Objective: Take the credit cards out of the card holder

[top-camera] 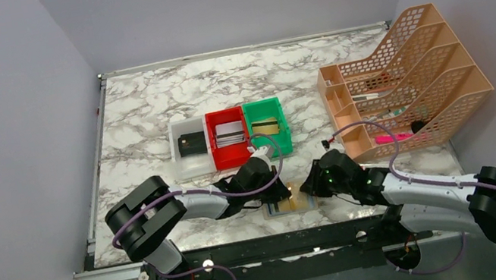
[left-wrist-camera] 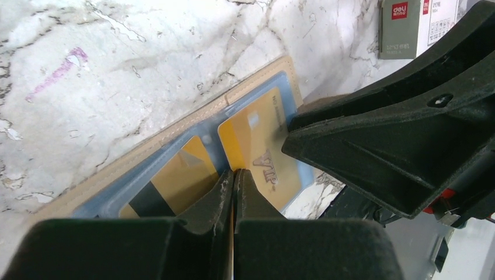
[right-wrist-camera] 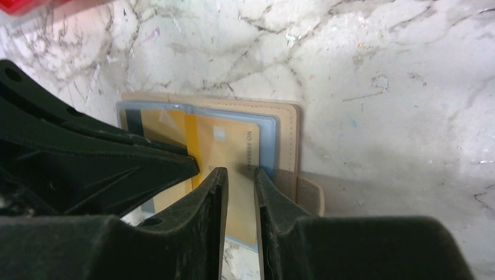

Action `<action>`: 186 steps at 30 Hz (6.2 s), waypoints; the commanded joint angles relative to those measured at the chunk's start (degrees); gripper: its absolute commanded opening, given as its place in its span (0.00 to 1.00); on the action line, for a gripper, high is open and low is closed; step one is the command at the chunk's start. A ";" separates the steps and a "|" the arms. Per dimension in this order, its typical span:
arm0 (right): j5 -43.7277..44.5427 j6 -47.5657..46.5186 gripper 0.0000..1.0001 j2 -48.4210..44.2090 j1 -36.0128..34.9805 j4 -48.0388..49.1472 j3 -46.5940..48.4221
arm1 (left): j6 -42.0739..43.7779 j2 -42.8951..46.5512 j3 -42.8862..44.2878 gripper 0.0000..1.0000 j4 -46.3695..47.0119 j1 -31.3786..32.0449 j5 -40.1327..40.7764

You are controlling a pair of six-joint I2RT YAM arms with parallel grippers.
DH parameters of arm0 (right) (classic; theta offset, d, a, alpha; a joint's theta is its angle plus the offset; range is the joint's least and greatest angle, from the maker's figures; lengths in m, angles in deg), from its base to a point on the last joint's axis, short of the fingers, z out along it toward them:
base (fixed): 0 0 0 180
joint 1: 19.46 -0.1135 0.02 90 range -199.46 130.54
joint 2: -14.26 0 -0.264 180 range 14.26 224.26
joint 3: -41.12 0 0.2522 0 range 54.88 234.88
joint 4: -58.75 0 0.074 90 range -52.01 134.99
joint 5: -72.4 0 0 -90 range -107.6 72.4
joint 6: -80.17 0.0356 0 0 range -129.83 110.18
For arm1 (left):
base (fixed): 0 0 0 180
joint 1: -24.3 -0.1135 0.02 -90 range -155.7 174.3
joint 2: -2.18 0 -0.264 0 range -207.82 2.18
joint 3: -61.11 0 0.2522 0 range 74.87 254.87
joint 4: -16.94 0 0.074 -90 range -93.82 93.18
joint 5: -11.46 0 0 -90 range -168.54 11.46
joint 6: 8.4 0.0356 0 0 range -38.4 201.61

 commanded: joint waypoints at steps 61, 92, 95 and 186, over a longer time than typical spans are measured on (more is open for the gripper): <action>-13.42 -1.27 0.43 12.63 -0.33 8.14 0.63 | 4.61 8.47 -0.31 0.05 -11.58 0.54 1.56; -14.11 5.48 0.43 13.74 -0.33 16.83 -5.01 | -2.79 8.08 -4.41 0.31 -1.51 0.54 -2.76; -14.02 6.19 0.43 13.66 -0.33 17.42 -5.41 | -2.95 8.26 -4.49 0.29 -0.82 0.54 -3.06; -41.77 5.52 0.21 26.22 4.68 70.49 -1.75 | -1.57 44.13 -19.00 0.00 2.69 -24.57 -26.28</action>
